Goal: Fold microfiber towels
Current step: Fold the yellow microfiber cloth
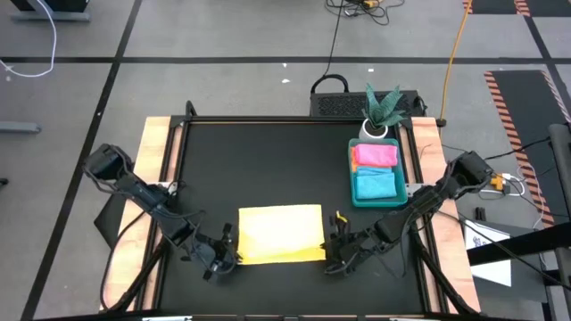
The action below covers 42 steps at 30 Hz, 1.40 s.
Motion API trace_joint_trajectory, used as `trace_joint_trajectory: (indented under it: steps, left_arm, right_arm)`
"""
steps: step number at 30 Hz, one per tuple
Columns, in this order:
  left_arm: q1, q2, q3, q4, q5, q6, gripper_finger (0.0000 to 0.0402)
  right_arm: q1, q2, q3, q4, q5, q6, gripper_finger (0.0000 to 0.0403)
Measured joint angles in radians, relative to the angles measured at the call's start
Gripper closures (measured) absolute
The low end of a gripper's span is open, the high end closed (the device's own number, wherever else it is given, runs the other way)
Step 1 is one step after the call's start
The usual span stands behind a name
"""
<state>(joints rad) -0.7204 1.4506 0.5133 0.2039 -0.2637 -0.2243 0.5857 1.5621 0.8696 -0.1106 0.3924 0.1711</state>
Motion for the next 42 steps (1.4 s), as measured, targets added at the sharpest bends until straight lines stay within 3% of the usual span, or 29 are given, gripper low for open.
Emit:
trace_joint_trajectory:
  steps: [5, 8, 13, 17, 28, 30, 37, 42]
  left_arm:
    - [0.010, 0.013, 0.000, -0.001, -0.095, -0.004, 0.0269]
    - [0.021, 0.017, 0.000, -0.043, -0.102, -0.060, 0.0210]
    - [0.033, 0.022, 0.000, -0.114, -0.061, -0.162, 0.0169]
    - [0.032, 0.022, 0.000, -0.104, -0.025, -0.171, 0.0201]
    - [0.033, 0.022, 0.000, -0.104, -0.011, -0.117, 0.0391]
    - [0.033, 0.019, 0.001, -0.107, -0.053, -0.113, 0.0391]
    - [0.020, -0.081, 0.079, -0.277, -0.249, -0.090, 0.0396]
    - [-0.007, -0.104, 0.099, -0.248, -0.261, 0.008, 0.0396]
  right_arm:
    - [0.001, 0.005, 0.000, 0.008, 0.000, 0.007, 0.0402]
    - [0.001, 0.007, 0.000, 0.001, 0.000, 0.024, 0.0402]
    - [0.001, 0.007, 0.000, 0.003, -0.001, 0.026, 0.0402]
    - [0.001, 0.007, 0.000, 0.004, -0.001, 0.026, 0.0402]
    - [0.001, 0.007, 0.000, 0.001, 0.000, 0.026, 0.0402]
    - [0.003, 0.007, 0.000, -0.008, 0.010, 0.026, 0.0402]
    - [0.058, -0.039, 0.000, -0.089, 0.194, 0.067, 0.0403]
    - [0.103, -0.055, 0.001, -0.094, 0.206, 0.115, 0.0403]
